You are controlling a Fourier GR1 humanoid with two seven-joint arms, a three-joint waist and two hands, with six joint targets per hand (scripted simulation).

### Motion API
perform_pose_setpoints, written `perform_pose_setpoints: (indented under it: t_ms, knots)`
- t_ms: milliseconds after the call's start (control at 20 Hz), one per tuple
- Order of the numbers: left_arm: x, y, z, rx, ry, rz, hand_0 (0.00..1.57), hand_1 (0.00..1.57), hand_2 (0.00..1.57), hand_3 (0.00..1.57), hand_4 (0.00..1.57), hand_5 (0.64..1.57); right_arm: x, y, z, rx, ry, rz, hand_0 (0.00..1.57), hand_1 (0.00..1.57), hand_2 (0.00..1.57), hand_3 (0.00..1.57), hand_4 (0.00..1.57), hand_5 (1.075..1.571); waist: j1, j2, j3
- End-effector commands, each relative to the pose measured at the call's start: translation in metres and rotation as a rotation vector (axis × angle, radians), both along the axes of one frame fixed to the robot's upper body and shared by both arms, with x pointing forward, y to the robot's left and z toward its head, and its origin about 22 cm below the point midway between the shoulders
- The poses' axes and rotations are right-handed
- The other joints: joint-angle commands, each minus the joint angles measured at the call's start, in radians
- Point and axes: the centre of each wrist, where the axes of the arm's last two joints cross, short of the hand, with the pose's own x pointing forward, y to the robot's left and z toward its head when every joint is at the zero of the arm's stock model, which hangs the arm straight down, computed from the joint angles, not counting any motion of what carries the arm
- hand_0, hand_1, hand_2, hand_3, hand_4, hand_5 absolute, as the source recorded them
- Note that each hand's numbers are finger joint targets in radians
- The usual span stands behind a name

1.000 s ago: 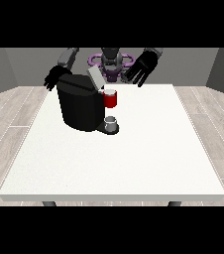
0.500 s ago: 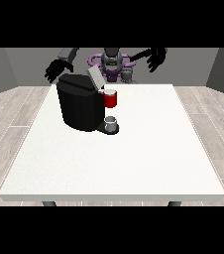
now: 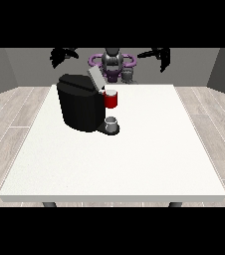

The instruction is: Insert the coffee pod into the coffee machine and close the lid

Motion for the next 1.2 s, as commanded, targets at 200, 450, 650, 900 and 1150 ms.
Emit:
perform_pose_setpoints:
  t_ms: [200, 450, 650, 900, 1150]
  knots:
    - [-0.026, -0.005, -0.027, -0.159, 0.030, 0.004, 0.00, 0.00, 0.00, 0.00, 0.06, 1.571, 0.040, 0.004, 0.065, -0.029, -0.115, 0.092, 0.00, 0.00, 0.00, 0.00, 0.00, 1.571, 0.095, -0.006, 0.0003]
    - [-0.037, -0.027, -0.029, -0.175, 0.027, -0.032, 0.00, 0.00, 0.00, 0.00, 0.00, 1.571, 0.042, 0.026, 0.060, -0.074, -0.131, 0.160, 0.00, 0.00, 0.00, 0.00, 0.00, 1.571, 0.130, 0.030, 0.0007]
    - [-0.035, -0.025, -0.010, -0.186, -0.016, -0.023, 0.00, 0.00, 0.00, 0.00, 0.22, 1.571, 0.049, 0.023, 0.071, -0.099, -0.142, 0.240, 0.00, 0.00, 0.00, 0.00, 0.24, 1.571, 0.123, 0.060, 0.0008]
    - [-0.039, -0.015, 0.007, -0.197, -0.054, 0.005, 0.00, 0.00, 0.00, 0.00, 0.00, 1.571, 0.061, 0.042, 0.075, -0.130, -0.186, 0.255, 0.00, 0.00, 0.00, 0.00, 0.00, 1.571, 0.148, 0.112, 0.0008]
    - [-0.054, 0.011, 0.011, -0.199, -0.066, 0.063, 0.00, 0.00, 0.00, 0.00, 0.00, 1.571, 0.074, 0.045, 0.096, -0.051, -0.198, 0.306, 0.00, 0.00, 0.00, 0.00, 0.00, 1.571, 0.108, 0.155, 0.0006]
